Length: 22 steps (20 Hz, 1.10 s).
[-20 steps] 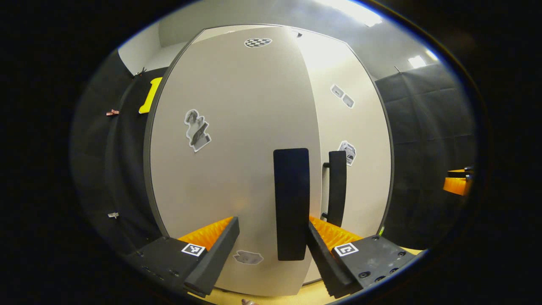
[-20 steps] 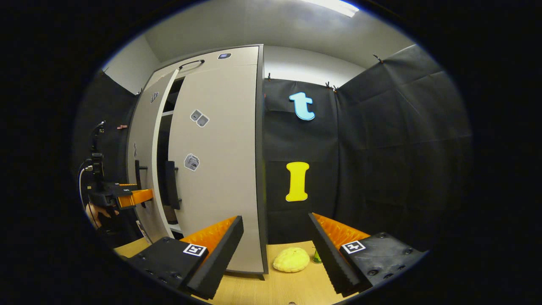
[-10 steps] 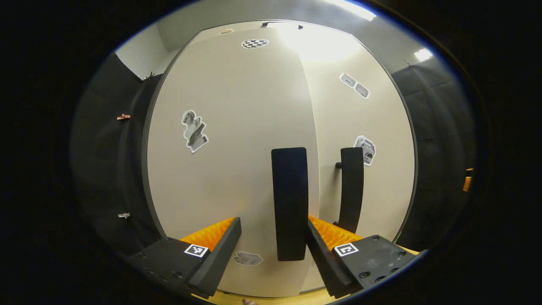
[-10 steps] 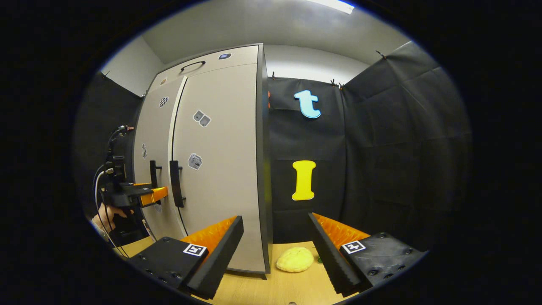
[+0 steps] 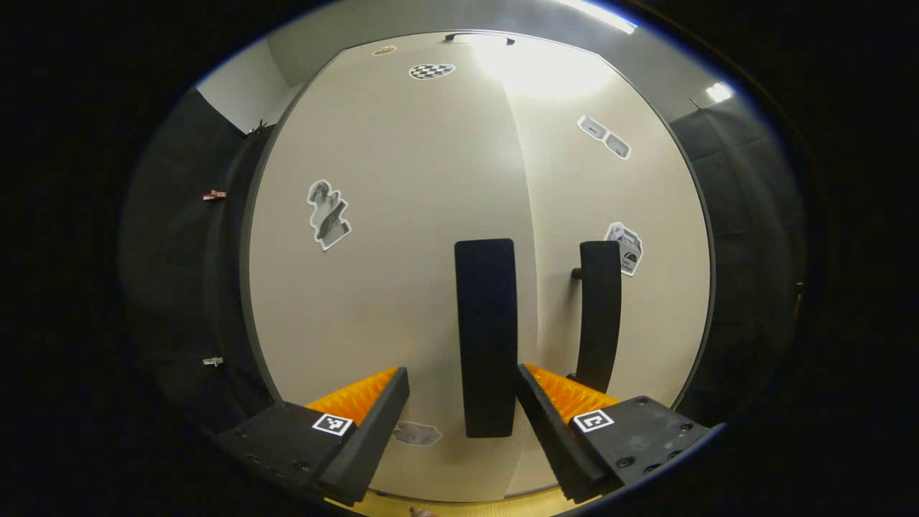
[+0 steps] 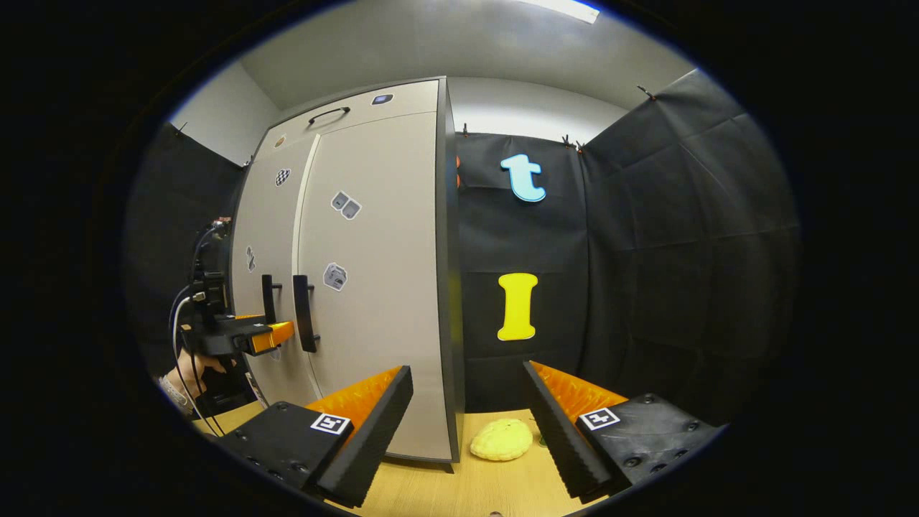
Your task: Grab one shoe with the right hand and put it into the shoe cabinet, grab the other shoe with the left hand and put it into the shoe cabinet; then close the right door with the right hand and the left door with the left hand.
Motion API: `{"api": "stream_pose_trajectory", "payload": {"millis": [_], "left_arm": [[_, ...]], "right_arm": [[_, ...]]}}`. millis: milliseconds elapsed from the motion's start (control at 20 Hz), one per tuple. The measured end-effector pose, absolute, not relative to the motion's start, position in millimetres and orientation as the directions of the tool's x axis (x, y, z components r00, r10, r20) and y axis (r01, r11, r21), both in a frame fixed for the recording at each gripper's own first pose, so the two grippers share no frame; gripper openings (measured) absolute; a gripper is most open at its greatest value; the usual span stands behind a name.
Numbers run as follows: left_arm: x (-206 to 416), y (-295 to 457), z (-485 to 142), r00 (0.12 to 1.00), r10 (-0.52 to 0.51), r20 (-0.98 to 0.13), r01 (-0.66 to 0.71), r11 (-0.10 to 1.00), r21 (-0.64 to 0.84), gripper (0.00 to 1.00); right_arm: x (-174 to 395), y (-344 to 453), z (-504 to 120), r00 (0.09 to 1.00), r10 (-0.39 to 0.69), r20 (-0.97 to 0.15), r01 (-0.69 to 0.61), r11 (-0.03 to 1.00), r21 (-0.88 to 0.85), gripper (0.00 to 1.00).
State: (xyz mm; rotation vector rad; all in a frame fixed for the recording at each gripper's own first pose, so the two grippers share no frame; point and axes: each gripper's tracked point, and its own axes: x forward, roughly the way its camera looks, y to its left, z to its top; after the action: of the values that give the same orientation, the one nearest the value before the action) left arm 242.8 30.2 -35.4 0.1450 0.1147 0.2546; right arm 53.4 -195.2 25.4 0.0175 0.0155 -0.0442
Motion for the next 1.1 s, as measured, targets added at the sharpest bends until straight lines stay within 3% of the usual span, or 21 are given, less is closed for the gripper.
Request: {"api": "stream_pose_trajectory", "payload": {"millis": [450,750,1100], "left_arm": [[164.1,13.6,7.9,0.986,0.158,-0.057,-0.147,0.976,0.162,0.96],[100.8,29.8,21.7,0.985,0.162,-0.059,-0.15,0.974,0.171,0.96],[71.2,44.9,22.6,0.986,0.151,-0.077,-0.138,0.98,0.144,0.96]], "right_arm": [[54.4,-127.3,27.8,0.999,0.051,-0.006,-0.05,0.999,0.02,0.99],[47.0,-78.6,31.0,0.994,0.108,0.007,-0.108,0.994,0.016,0.99],[37.5,-50.3,29.6,0.993,0.117,0.006,-0.117,0.993,0.029,0.99]]}}
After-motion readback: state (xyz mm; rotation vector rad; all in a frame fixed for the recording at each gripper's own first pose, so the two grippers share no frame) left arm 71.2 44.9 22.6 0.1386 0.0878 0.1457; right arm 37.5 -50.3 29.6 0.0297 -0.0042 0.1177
